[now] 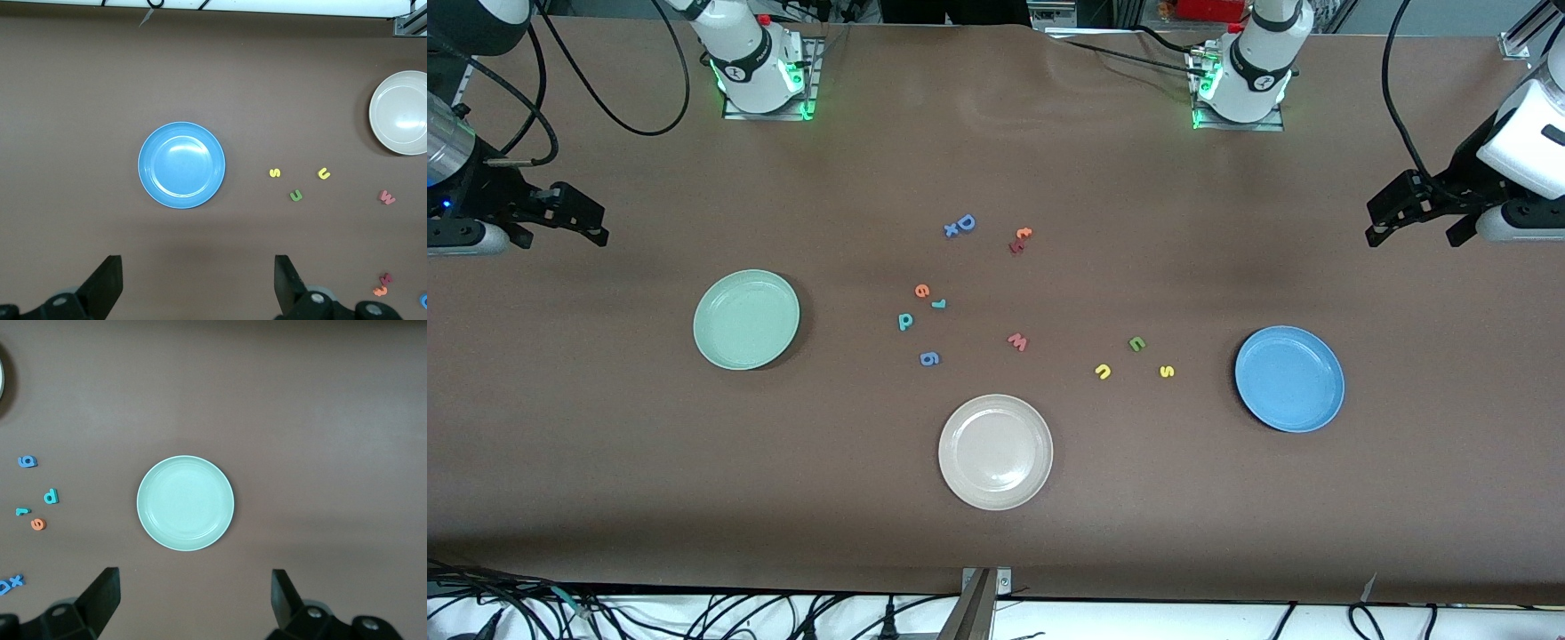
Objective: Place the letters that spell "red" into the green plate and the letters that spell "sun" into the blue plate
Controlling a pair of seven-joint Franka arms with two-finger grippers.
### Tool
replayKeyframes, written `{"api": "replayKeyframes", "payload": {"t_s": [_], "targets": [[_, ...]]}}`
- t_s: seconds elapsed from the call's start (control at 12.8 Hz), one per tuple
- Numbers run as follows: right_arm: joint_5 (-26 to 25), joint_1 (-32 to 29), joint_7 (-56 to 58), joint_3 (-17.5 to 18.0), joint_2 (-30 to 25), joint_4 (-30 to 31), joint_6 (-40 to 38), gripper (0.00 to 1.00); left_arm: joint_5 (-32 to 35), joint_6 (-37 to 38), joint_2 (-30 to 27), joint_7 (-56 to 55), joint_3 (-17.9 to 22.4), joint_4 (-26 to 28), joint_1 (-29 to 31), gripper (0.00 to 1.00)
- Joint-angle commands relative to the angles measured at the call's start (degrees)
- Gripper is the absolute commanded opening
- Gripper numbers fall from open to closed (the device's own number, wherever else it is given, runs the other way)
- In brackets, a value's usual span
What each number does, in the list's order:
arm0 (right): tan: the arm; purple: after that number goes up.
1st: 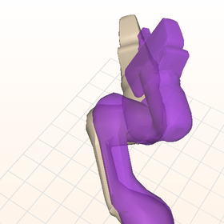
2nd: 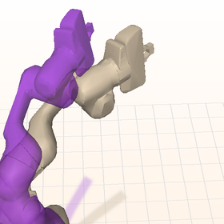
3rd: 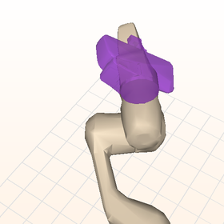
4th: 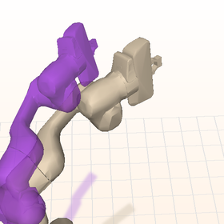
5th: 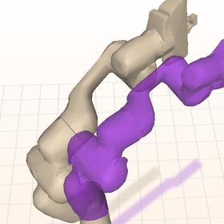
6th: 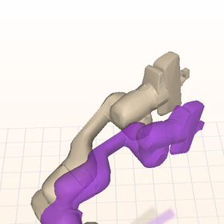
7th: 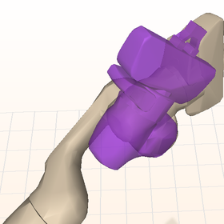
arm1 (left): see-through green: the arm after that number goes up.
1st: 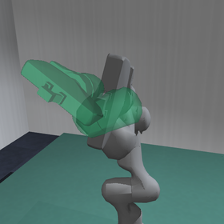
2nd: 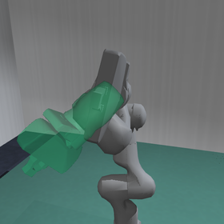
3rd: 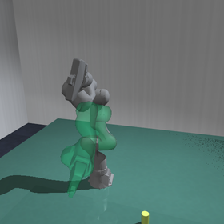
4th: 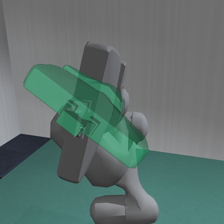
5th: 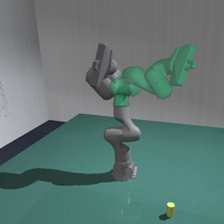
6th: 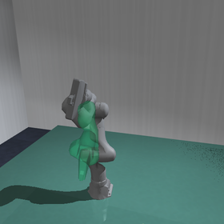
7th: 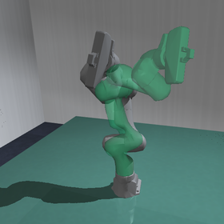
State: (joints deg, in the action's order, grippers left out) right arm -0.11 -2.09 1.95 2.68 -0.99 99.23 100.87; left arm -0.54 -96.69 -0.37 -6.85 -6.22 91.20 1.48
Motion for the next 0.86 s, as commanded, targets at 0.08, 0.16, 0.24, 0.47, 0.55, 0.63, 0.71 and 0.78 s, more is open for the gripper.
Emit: {"api": "replayKeyframes", "payload": {"t_s": [0.08,0.16,0.24,0.47,0.55,0.63,0.71,0.78], "targets": [[-0.2,-0.4,0.2,0.4,0.8,-1.6,-1.1,1.00,-1.0,0.8,0.4,-0.4,-0.3,-1.4,0.0,1.00],[-0.3,-0.4,0.2,0.4,0.8,-1.7,-1.1,1.00,-1.0,0.8,0.4,-0.4,-0.3,-1.4,0.0,1.00],[-0.3,-0.4,0.3,0.4,0.8,-1.7,-1.1,1.00,-1.0,0.8,0.4,-0.4,-0.3,-1.4,0.0,1.00],[-0.4,-0.4,0.3,0.5,0.8,-1.7,-1.1,1.00,-1.0,0.8,0.4,-0.4,-0.3,-1.4,0.0,1.00],[-0.3,-0.4,0.3,0.4,0.8,-1.7,-1.1,1.00,-1.0,0.8,0.4,-0.4,-0.3,-1.4,0.0,1.00],[-0.4,-0.4,0.3,0.4,0.8,-1.7,-1.1,1.00,-1.0,0.8,0.4,-0.4,-0.3,-1.4,0.0,1.00],[-0.3,-0.4,0.3,0.4,0.8,-1.7,-1.1,1.00,-1.0,0.8,0.4,-0.4,-0.3,-1.4,0.0,1.00],[-0.3,-0.4,0.3,0.4,0.8,-1.7,-1.1,1.00,-1.0,0.8,0.4,-0.4,-0.3,-1.4,0.0,1.00]]}}
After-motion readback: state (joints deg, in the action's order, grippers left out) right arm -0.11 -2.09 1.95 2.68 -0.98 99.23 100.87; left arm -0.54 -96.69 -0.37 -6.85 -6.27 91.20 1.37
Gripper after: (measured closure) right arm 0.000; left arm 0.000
